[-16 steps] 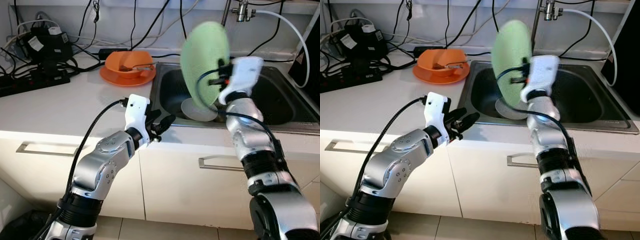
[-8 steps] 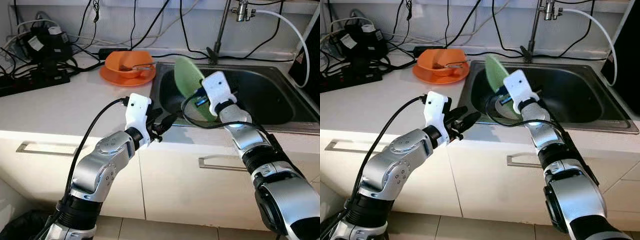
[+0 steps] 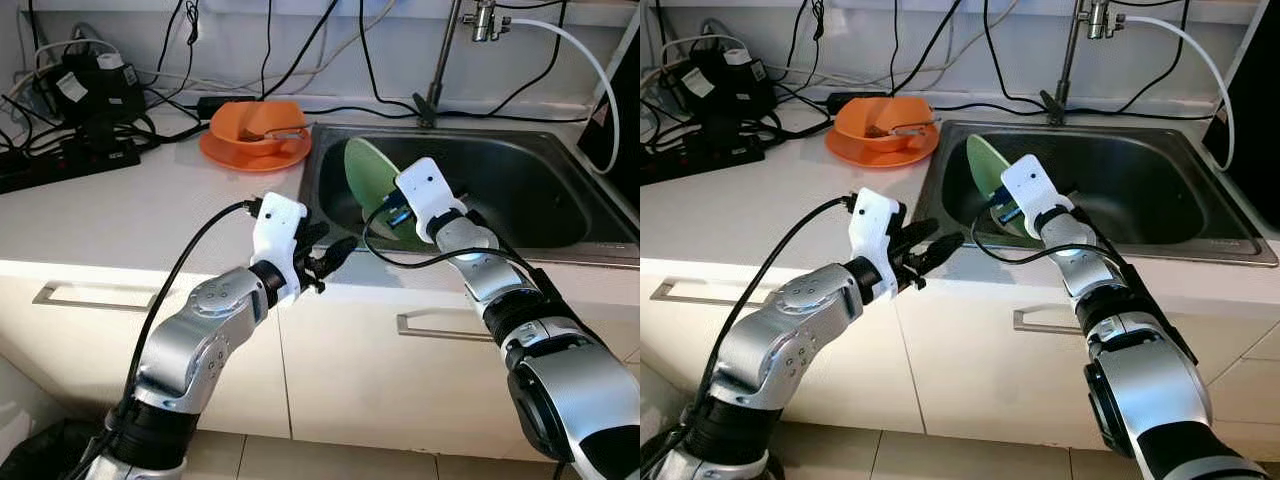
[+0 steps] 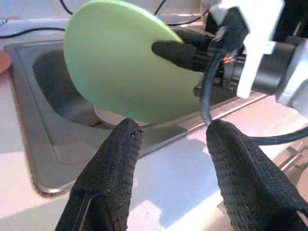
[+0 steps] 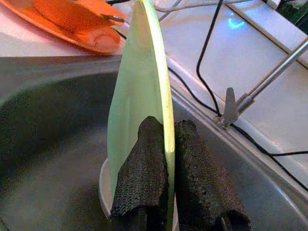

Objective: Kitchen organization

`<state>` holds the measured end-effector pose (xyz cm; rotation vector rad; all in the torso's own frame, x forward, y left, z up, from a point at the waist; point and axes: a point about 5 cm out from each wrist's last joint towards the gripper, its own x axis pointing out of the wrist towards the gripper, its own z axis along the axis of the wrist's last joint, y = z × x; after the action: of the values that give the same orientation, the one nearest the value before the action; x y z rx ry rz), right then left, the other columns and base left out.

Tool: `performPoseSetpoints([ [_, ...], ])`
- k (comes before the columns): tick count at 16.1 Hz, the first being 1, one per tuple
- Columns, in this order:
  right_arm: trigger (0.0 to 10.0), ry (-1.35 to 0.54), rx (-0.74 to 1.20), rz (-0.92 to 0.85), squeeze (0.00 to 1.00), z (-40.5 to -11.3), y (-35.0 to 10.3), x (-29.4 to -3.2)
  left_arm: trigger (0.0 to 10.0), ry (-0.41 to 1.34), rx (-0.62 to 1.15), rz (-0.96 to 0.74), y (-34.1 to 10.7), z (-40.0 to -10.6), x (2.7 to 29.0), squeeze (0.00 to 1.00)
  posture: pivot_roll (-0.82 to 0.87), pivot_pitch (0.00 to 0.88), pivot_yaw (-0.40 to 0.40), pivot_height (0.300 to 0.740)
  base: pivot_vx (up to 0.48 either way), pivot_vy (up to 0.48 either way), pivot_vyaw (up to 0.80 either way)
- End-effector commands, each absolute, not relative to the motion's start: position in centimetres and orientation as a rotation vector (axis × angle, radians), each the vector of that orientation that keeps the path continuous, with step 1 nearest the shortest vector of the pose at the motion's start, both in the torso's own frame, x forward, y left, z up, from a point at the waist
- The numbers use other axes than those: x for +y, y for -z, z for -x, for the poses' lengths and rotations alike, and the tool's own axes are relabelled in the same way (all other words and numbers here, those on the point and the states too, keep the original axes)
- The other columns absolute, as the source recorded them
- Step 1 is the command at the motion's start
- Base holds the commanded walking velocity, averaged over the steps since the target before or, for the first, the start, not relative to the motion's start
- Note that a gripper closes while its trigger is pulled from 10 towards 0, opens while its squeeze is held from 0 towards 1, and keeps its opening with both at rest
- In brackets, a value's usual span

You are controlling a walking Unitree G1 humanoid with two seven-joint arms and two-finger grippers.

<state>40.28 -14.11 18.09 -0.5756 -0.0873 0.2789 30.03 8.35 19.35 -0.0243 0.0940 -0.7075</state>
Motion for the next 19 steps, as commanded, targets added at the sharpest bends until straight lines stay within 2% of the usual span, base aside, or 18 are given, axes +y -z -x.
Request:
performPoseSetpoints([
  [1,10.0,-0.299,-0.127,0.592,0.0,-40.5,-19.2,-13.7,10.0,0.723,0.099,-0.009,-19.4,-29.7,8.4,0.0,0.08,0.0,-0.012,0.74,0.0,0.0,0.0],
  [10,10.0,-0.374,-0.076,0.608,0.0,-40.1,-17.6,-12.6,10.0,0.731,0.112,-0.037,-19.3,-29.5,8.4,0.0,0.09,0.0,-0.015,0.74,0.0,0.0,0.0],
  [11,10.0,-0.382,-0.073,0.603,0.09,-40.1,-17.5,-12.4,10.0,0.733,0.112,-0.038,-19.3,-29.4,8.4,0.0,0.09,0.0,-0.015,0.74,0.0,0.0,0.0],
  [13,10.0,-0.388,-0.077,0.601,0.38,-40.1,-17.5,-12.2,10.0,0.734,0.112,-0.042,-19.3,-29.4,8.4,0.0,0.09,0.0,-0.015,0.74,0.0,0.0,0.0],
  [14,10.0,-0.395,-0.075,0.601,0.76,-40.1,-17.4,-12.1,10.0,0.734,0.113,-0.043,-19.3,-29.4,8.4,0.0,0.09,0.0,-0.015,0.74,0.0,0.0,0.0],
  [15,10.0,-0.396,-0.074,0.604,0.75,-40.0,-17.4,-12.0,10.0,0.734,0.113,-0.044,-19.2,-29.4,8.3,0.0,0.09,0.0,-0.015,0.74,0.0,0.0,0.0],
  [17,10.0,-0.402,-0.067,0.601,0.65,-40.0,-17.2,-11.9,10.0,0.733,0.113,-0.045,-19.2,-29.4,8.3,0.0,0.09,0.0,-0.017,0.74,0.0,0.0,0.0],
  [18,10.0,-0.406,-0.065,0.604,0.47,-39.9,-17.0,-11.9,10.0,0.733,0.113,-0.045,-19.2,-29.4,8.3,0.0,0.09,0.0,-0.018,0.74,0.0,0.0,0.0],
  [19,10.0,-0.412,-0.065,0.607,0.0,-39.9,-16.9,-11.8,10.0,0.732,0.113,-0.046,-19.2,-29.4,8.3,0.0,0.09,0.0,-0.017,0.74,0.0,0.0,0.0],
])
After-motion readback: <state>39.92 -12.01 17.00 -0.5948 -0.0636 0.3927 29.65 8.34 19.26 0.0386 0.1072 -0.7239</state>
